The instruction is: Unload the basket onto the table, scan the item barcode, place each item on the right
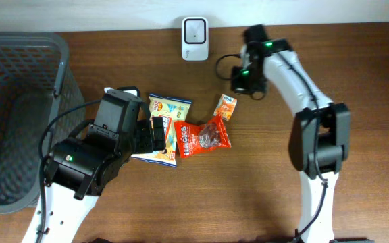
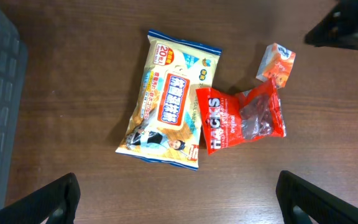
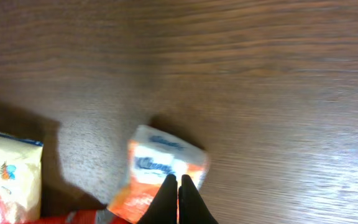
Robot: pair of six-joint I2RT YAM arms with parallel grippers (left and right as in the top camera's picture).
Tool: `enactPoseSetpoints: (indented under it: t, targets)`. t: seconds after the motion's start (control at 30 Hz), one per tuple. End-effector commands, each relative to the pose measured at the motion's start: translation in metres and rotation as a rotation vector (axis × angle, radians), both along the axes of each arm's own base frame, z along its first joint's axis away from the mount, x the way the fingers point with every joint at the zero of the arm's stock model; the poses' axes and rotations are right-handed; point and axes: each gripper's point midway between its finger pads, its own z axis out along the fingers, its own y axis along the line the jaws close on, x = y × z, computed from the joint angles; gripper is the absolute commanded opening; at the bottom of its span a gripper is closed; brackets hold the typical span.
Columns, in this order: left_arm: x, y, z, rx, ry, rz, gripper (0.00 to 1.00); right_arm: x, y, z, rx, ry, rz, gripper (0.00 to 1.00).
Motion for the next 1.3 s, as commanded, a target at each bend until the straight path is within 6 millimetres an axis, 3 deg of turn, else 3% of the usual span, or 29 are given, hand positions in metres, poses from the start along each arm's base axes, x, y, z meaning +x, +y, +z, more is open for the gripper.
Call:
enactPoseSetpoints:
  t: [0.0,0.03,0.13,0.23,0.37,0.43,0.5,0.57,0.6,0.63,0.67,0.73,0.77,0.83,0.87,0.93,1.0,1.1,1.13,1.2,1.23,1.27]
  targets:
    - [0.000,0.001,0.002,-0.007,-0.005,0.014,0.99,0.001,-0.016,0.017,0.221,0.028,0.005,0.23]
    - [0.000,0.001,0.002,-0.006,-0.005,0.014,0.99,-0.006,-0.015,0.016,0.223,0.060,0.004,0.41]
    - [0.000,0.001,0.002,-0.007,-0.005,0.014,0.99,-0.015,0.020,0.007,0.109,0.040,0.101,0.41]
    - [0.000,0.001,0.002,-0.007,-0.005,0.014,0.99,-0.021,0.029,-0.007,-0.254,-0.010,0.031,0.42]
    - [0.000,0.001,0.002,-0.007,-0.005,0.014,0.99,-0.022,0.041,0.000,-0.482,-0.126,-0.051,0.45]
    - [0.000,0.001,0.002,-0.007,-0.005,0.014,0.99,-0.024,0.043,-0.005,-0.493,-0.125,-0.075,0.45]
    - [0.000,0.001,0.002,-0.007,-0.005,0.014,0.99,-0.026,0.055,-0.037,-0.444,-0.069,-0.066,0.51]
    - [0.000,0.001,0.002,-0.007,-0.005,0.014,0.99,-0.032,0.054,-0.064,-0.462,-0.015,-0.052,0.51]
    - [0.000,0.001,0.002,-0.006,-0.005,0.014,0.99,-0.033,0.053,-0.069,-0.468,-0.004,-0.051,0.46]
    - [0.000,0.001,0.002,-0.007,-0.005,0.014,0.99,-0.034,0.052,-0.070,-0.472,0.002,-0.049,0.23]
    - [0.000,0.001,0.002,-0.007,-0.005,0.014,0.99,-0.034,0.053,-0.068,-0.469,-0.001,-0.038,0.07]
    - [0.000,0.001,0.002,-0.007,-0.005,0.014,0.99,-0.029,0.045,-0.052,-0.468,0.011,-0.056,0.04]
    - [0.000,0.001,0.002,-0.007,-0.005,0.014,0.99,-0.019,0.041,-0.032,-0.430,0.012,-0.045,0.04]
    - [0.000,0.001,0.002,-0.007,-0.005,0.014,0.99,-0.004,0.060,-0.004,-0.214,-0.009,0.125,0.04]
    - [0.000,0.001,0.002,-0.007,-0.005,0.014,0.99,0.001,0.072,0.017,-0.007,-0.014,0.200,0.04]
    - [0.000,0.001,0.002,-0.007,-0.005,0.014,0.99,0.002,0.079,0.039,0.308,-0.010,0.281,0.04]
    - [0.000,0.001,0.002,-0.007,-0.005,0.014,0.99,-0.007,0.073,0.027,0.417,0.024,0.312,0.04]
    - [0.000,0.001,0.002,-0.007,-0.005,0.014,0.99,-0.013,0.057,-0.029,0.435,0.130,0.130,0.04]
    - [0.000,0.001,0.002,-0.007,-0.005,0.014,0.99,-0.014,0.039,-0.043,0.438,0.145,0.086,0.18]
    - [0.000,0.001,0.002,-0.007,-0.005,0.014,0.99,-0.017,-0.005,-0.058,0.373,0.192,-0.009,0.20]
    - [0.000,0.001,0.002,-0.007,-0.005,0.014,0.99,-0.019,-0.039,-0.065,0.303,0.213,-0.068,0.30]
    - [0.000,0.001,0.002,-0.006,-0.005,0.014,0.99,-0.021,-0.060,-0.065,0.301,0.227,-0.095,0.33]
